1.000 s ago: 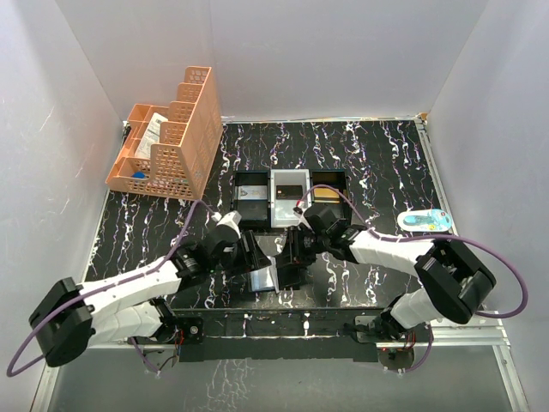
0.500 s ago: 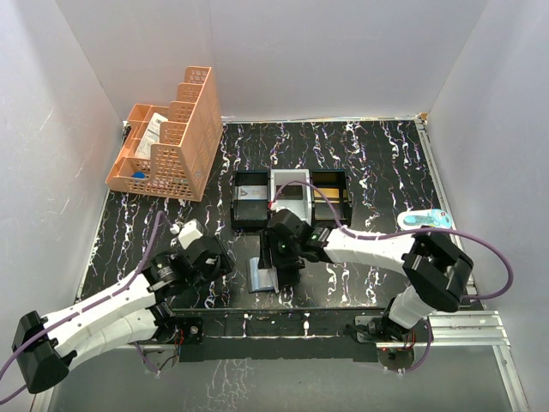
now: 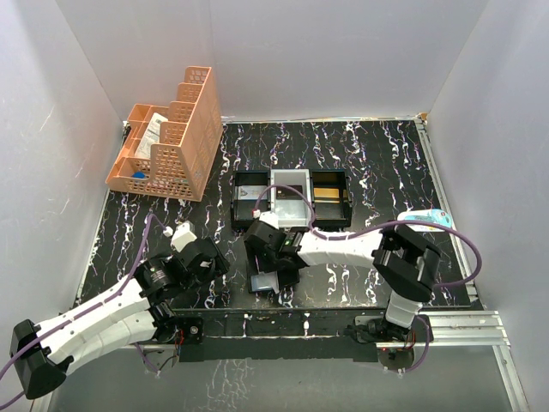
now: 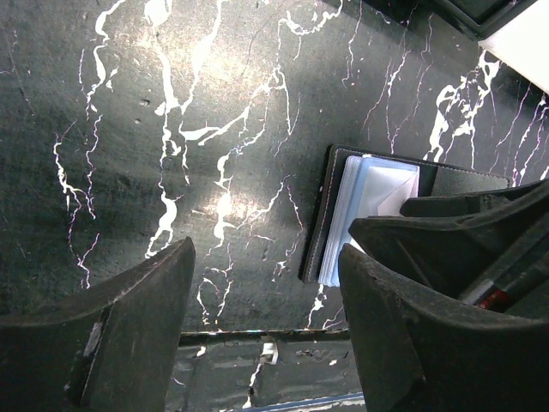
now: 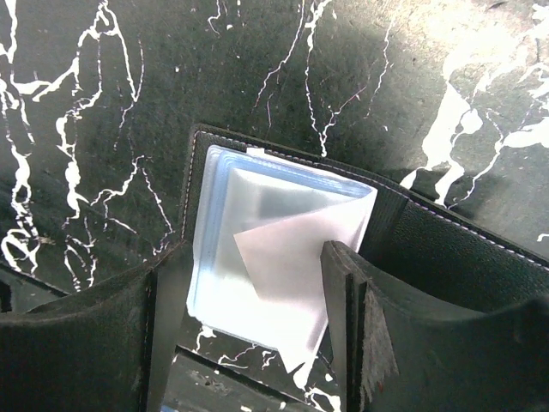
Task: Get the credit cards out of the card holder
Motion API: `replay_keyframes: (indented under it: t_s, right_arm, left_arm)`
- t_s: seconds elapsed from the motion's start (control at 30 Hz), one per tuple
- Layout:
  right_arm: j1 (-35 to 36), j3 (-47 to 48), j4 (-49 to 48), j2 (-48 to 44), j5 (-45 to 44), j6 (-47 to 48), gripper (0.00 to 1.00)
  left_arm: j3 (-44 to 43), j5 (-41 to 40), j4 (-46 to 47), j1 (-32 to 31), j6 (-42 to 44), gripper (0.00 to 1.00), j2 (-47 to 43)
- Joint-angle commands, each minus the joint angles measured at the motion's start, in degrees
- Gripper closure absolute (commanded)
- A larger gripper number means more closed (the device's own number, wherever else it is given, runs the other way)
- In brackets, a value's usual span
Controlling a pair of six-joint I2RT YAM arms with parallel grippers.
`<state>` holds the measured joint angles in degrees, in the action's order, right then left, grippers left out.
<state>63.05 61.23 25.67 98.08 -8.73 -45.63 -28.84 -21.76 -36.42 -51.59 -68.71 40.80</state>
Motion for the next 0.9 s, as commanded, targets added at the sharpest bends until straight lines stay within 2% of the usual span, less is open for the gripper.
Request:
replay_keyframes:
  t_s: [0.0, 0.17, 0.33, 0.57, 0.87]
  right_arm:
    - [1.5, 3.2, 1.8, 2.7, -4.2, -1.3, 0.40]
    - [2.5, 5.2, 4.9, 6.8, -7.1, -1.5, 0.40]
    - [2.8, 4.9, 4.9, 7.4, -7.7, -1.7, 0.44]
    - [2.8, 2.1, 0.1, 4.8, -3.2, -0.6, 0.54]
    - [0.2, -2.7, -7.5, -0.4, 5.4, 0.1, 0.61]
  left_arm:
    - [0.3, -0.5, -0.2, -0.1, 0.4, 0.33, -0.5]
    - [0.4, 0.0, 0.0, -0.1, 0.5, 0.33, -0.5]
    - [0.2, 0.1, 0.1, -0.1, 0.5, 0.33, -0.6]
    - [0.0, 0.8, 0.9, -0.1, 0.8, 0.33, 0.1]
    - [0.0, 3.9, 5.1, -0.1, 3.6, 0.33, 2.3]
